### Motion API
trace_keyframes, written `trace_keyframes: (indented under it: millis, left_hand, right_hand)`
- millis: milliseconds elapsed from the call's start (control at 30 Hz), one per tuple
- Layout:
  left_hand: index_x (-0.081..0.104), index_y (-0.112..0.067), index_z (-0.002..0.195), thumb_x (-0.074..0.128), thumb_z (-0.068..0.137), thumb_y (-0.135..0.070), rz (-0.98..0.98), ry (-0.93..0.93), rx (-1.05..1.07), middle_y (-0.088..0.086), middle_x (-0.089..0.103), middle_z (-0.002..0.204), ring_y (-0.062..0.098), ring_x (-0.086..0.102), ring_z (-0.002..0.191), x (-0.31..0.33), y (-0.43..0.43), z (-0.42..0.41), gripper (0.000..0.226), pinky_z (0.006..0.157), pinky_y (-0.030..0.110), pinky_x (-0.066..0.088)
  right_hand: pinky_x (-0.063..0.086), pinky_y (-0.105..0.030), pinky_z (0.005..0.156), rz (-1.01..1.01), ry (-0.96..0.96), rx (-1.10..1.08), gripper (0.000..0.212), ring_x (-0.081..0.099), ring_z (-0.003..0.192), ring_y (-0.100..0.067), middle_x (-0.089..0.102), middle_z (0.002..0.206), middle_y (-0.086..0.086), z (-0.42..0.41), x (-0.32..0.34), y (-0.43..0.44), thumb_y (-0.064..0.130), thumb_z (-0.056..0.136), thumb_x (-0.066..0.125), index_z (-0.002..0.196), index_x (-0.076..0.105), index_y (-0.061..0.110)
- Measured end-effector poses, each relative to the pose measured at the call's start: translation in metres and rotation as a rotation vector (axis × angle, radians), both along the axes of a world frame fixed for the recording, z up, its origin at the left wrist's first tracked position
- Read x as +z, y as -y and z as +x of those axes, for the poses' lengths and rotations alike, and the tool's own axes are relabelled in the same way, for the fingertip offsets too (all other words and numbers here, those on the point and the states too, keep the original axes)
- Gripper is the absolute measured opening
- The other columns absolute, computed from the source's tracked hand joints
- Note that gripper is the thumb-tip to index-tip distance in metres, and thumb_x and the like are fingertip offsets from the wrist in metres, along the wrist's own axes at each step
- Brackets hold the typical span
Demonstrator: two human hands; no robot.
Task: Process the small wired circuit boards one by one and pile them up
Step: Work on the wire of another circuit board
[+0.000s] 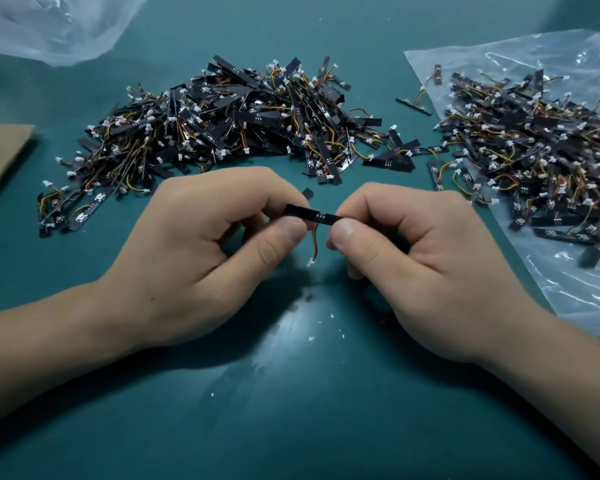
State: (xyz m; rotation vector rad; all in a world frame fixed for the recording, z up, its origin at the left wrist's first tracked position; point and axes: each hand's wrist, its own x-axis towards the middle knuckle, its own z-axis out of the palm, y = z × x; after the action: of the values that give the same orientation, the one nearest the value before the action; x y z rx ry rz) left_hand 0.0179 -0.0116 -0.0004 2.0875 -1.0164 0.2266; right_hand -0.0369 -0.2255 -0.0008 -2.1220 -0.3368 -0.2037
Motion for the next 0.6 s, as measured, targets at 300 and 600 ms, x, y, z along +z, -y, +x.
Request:
trace_keyframes:
  millis: [300, 600]
  left_hand:
    - [0.064, -0.028, 0.092, 0.061, 0.095, -0.035, -0.017, -0.104, 0.069, -0.01, 0.064, 0.08, 0.014, 0.061, 0.066, 0.0003, -0.0029, 0.0016, 0.008, 0.058, 0.019, 0.045]
    - [0.065, -0.03, 0.092, 0.067, 0.093, -0.032, -0.022, -0.146, 0.06, -0.019, 0.065, 0.079, 0.009, 0.06, 0.06, -0.0009, -0.0011, 0.0021, 0.003, 0.055, 0.011, 0.041]
  right_hand:
    - [0.036, -0.014, 0.053, -0.045, 0.022, -0.003, 0.018, 0.052, 0.054, -0.012, 0.058, 0.06, 0.01, 0.0063, 0.0001, -0.0067, 0.028, 0.096, 0.065, 0.078, 0.065, 0.024]
    - [0.044, -0.025, 0.052, -0.012, 0.028, -0.034, 0.009, 0.057, 0.057, -0.021, 0.065, 0.069, 0.005, 0.0028, -0.0009, -0.0047, 0.03, 0.096, 0.065, 0.089, 0.059, 0.028]
